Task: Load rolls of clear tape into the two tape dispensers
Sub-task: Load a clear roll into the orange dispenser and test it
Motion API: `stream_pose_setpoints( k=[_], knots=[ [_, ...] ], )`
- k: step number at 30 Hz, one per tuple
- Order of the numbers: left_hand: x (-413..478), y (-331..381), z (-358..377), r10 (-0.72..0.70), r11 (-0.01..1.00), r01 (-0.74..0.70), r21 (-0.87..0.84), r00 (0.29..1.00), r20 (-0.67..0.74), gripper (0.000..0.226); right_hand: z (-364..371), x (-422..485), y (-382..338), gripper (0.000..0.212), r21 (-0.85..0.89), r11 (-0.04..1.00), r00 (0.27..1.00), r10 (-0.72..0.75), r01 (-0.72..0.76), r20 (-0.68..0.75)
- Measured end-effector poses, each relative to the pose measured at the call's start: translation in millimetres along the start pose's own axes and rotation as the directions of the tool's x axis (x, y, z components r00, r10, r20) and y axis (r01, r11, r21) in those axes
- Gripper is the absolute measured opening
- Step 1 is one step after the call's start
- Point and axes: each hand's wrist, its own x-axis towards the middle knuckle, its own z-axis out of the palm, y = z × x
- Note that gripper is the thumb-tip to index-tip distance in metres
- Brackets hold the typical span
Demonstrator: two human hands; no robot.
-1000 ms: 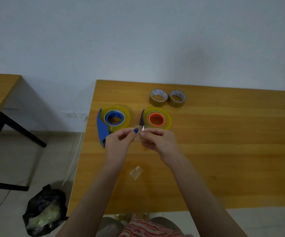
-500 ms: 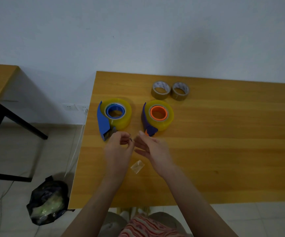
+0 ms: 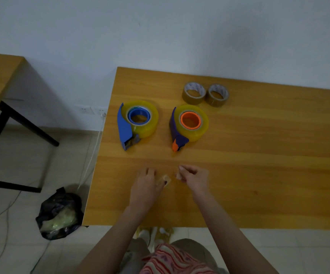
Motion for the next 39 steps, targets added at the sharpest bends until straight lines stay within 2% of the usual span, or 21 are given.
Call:
stream_pose_setpoints(
  k=[3, 5, 7, 8, 10, 12, 15, 19, 24, 27, 29, 31, 34, 39],
  knots=[
    [4.3, 3.3, 7.1, -0.001, 0.997, -0.001, 0.082, 1.0, 0.025, 0.031, -8.5, -3.5, 10.7, 0.005, -0.097, 0.995, 0.999, 0.011, -0.007, 0.035],
    [8.0, 6.2, 9.3, 0.012, 0.996, -0.017, 0.088, 0.998, 0.054, 0.022, -12.1, -6.8, 16.0, 0.01, -0.114, 0.993, 0.996, 0.019, -0.01, 0.083],
    [11.0, 6.3, 9.7, 0.014, 1.0, -0.015, 0.01, 0.996, 0.085, 0.016, -12.5, -9.0, 19.0, 0.01, -0.109, 0.994, 0.992, 0.017, -0.003, 0.127],
    [10.4, 6.0, 7.7, -0.005, 0.995, 0.014, -0.098, 0.996, 0.094, 0.013, -11.1, -10.0, 18.7, 0.01, -0.107, 0.994, 0.988, 0.015, 0.001, 0.152],
    [4.4, 4.7, 1.3, -0.048, 0.921, 0.086, -0.381, 0.993, 0.108, 0.005, -6.0, -13.2, 16.4, 0.009, -0.083, 0.996, 0.978, -0.003, 0.021, 0.207],
    [-6.8, -0.4, -7.4, -0.069, 0.805, 0.12, -0.581, 0.992, 0.108, 0.004, 2.8, -18.1, 14.8, 0.007, -0.037, 0.998, 0.965, -0.04, 0.052, 0.26],
    [-24.7, -17.3, -19.3, -0.139, 0.676, 0.156, -0.72, 0.987, 0.083, 0.009, 22.5, -28.3, 10.0, 0.007, 0.027, 0.994, 0.942, -0.107, 0.104, 0.318],
    [-51.8, -42.6, -36.1, -0.272, 0.435, 0.187, -0.88, 0.96, 0.07, 0.015, 59.6, -46.7, 4.6, 0.02, -0.021, 0.967, 0.909, -0.231, 0.254, 0.346],
    [-76.9, -88.1, -65.8, -0.333, 0.396, 0.091, -0.914, 0.942, -0.051, 0.009, 109.8, -84.0, 5.8, 0.016, -0.015, 0.956, 0.852, -0.253, 0.292, 0.458],
    [-97.3, -129.7, -85.4, -0.387, 0.408, 0.101, -0.907, 0.919, -0.072, 0.012, 146.6, -107.1, 14.9, 0.011, -0.072, 0.943, 0.801, -0.235, 0.326, 0.55],
    [-119.0, -165.8, -92.4, -0.475, 0.393, 0.115, -0.912, 0.875, -0.094, 0.013, 177.8, -127.9, 28.3, 0.001, -0.113, 0.942, 0.766, -0.183, 0.315, 0.617],
    [-141.8, -203.7, -93.5, -0.573, 0.368, 0.134, -0.92, 0.812, -0.111, 0.014, 213.9, -149.2, 48.1, 0.01, -0.169, 0.935, 0.732, -0.122, 0.311, 0.671],
    [-174.8, -250.4, -81.9, -0.703, 0.321, 0.166, -0.932, 0.701, -0.117, 0.023, 260.7, -172.3, 84.5, 0.01, -0.264, 0.904, 0.691, -0.045, 0.335, 0.722],
    [-211.1, -300.7, -39.4, -0.856, 0.272, 0.235, -0.933, 0.503, -0.123, 0.011, 308.2, -177.7, 147.2, 0.031, -0.474, 0.822, 0.553, 0.246, 0.316, 0.796]
  ],
)
